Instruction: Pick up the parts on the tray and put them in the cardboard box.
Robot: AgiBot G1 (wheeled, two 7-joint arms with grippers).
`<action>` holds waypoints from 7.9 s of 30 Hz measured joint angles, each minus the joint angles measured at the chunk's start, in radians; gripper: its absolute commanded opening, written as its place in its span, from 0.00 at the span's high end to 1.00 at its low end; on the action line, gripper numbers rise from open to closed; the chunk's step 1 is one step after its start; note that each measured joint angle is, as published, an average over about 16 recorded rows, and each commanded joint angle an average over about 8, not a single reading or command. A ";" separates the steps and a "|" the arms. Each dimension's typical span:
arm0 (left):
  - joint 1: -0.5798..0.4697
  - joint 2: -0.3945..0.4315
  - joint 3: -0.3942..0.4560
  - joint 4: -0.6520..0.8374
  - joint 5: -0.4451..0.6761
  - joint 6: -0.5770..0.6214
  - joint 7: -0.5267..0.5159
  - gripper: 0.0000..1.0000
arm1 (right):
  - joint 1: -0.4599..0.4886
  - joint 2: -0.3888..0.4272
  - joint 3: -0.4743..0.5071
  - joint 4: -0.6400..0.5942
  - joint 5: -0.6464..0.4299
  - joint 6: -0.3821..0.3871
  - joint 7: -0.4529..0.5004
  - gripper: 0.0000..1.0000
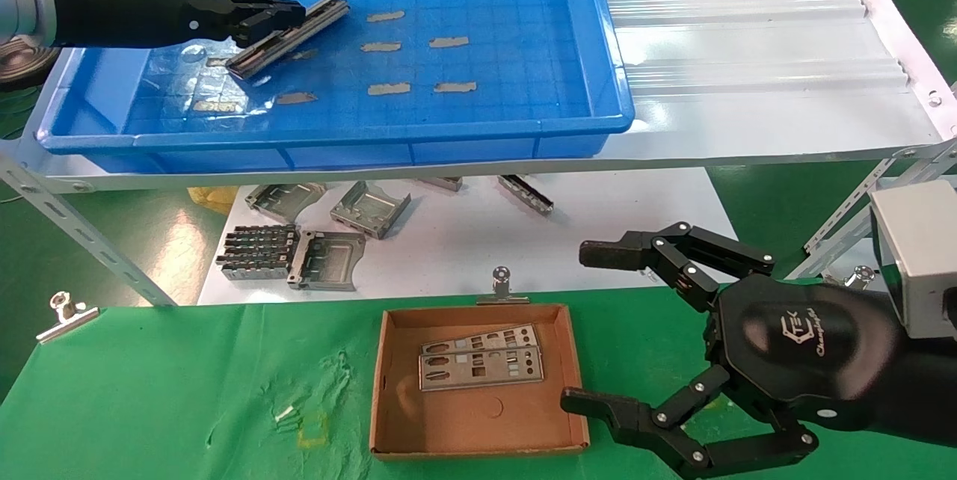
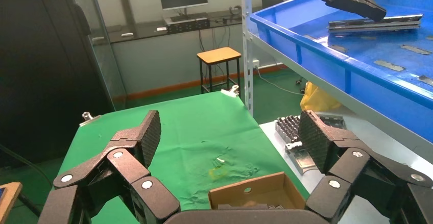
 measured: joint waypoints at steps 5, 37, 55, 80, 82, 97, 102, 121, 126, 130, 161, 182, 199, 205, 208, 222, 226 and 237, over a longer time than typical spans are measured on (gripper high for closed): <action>-0.001 0.001 0.000 0.000 0.000 -0.008 0.007 1.00 | 0.000 0.000 0.000 0.000 0.000 0.000 0.000 0.00; -0.023 0.008 -0.009 0.012 -0.013 -0.052 -0.004 1.00 | 0.000 0.000 0.000 0.000 0.000 0.000 0.000 0.00; -0.032 -0.030 -0.066 -0.039 -0.098 0.062 0.076 1.00 | 0.000 0.000 0.000 0.000 0.000 0.000 0.000 0.00; 0.139 -0.175 -0.157 -0.378 -0.305 0.450 0.118 1.00 | 0.000 0.000 0.000 0.000 0.000 0.000 0.000 0.00; 0.173 -0.195 -0.160 -0.450 -0.328 0.450 0.094 1.00 | 0.000 0.000 0.000 0.000 0.000 0.000 0.000 0.00; 0.454 -0.368 -0.188 -1.072 -0.451 0.333 -0.171 1.00 | 0.000 0.000 0.000 0.000 0.000 0.000 0.000 0.00; 0.527 -0.403 -0.188 -1.216 -0.453 0.277 -0.248 1.00 | 0.000 0.000 0.000 0.000 0.000 0.000 0.000 0.00; 0.748 -0.347 -0.087 -1.337 -0.296 0.150 -0.215 1.00 | 0.000 0.000 0.000 0.000 0.000 0.000 0.000 0.00; 0.805 -0.306 -0.044 -1.336 -0.211 0.093 -0.188 1.00 | 0.000 0.000 0.000 0.000 0.000 0.000 0.000 0.00; 0.851 -0.269 -0.013 -1.334 -0.138 0.033 -0.166 1.00 | 0.000 0.000 0.000 0.000 0.000 0.000 0.000 0.00; 1.015 -0.130 0.071 -1.340 0.167 -0.285 0.030 0.15 | 0.000 0.000 0.000 0.000 0.000 0.000 0.000 0.00; 0.983 -0.155 0.050 -1.321 0.075 -0.198 -0.113 0.00 | 0.000 0.000 0.000 0.000 0.000 0.000 0.000 0.00; 0.964 -0.213 -0.059 -1.122 -0.270 -0.002 -0.211 0.00 | 0.000 0.000 0.000 0.000 0.000 0.000 0.000 0.00; 0.969 -0.217 -0.075 -1.087 -0.315 0.022 -0.202 0.00 | 0.000 0.000 0.000 0.000 0.000 0.000 0.000 0.00; 0.970 -0.219 -0.077 -1.083 -0.321 0.026 -0.201 0.00 | 0.000 0.000 0.000 0.000 0.000 0.000 0.000 0.00; 0.981 -0.261 -0.111 -1.119 -0.374 0.070 -0.193 0.00 | 0.000 0.000 0.000 0.000 0.000 0.000 0.000 0.00; 0.986 -0.281 -0.129 -1.131 -0.404 0.093 -0.189 0.00 | 0.000 0.000 0.000 0.000 0.000 0.000 0.000 0.00; 1.001 -0.338 -0.178 -1.163 -0.488 0.158 -0.176 0.00 | 0.000 0.000 0.000 0.000 0.000 0.000 0.000 0.00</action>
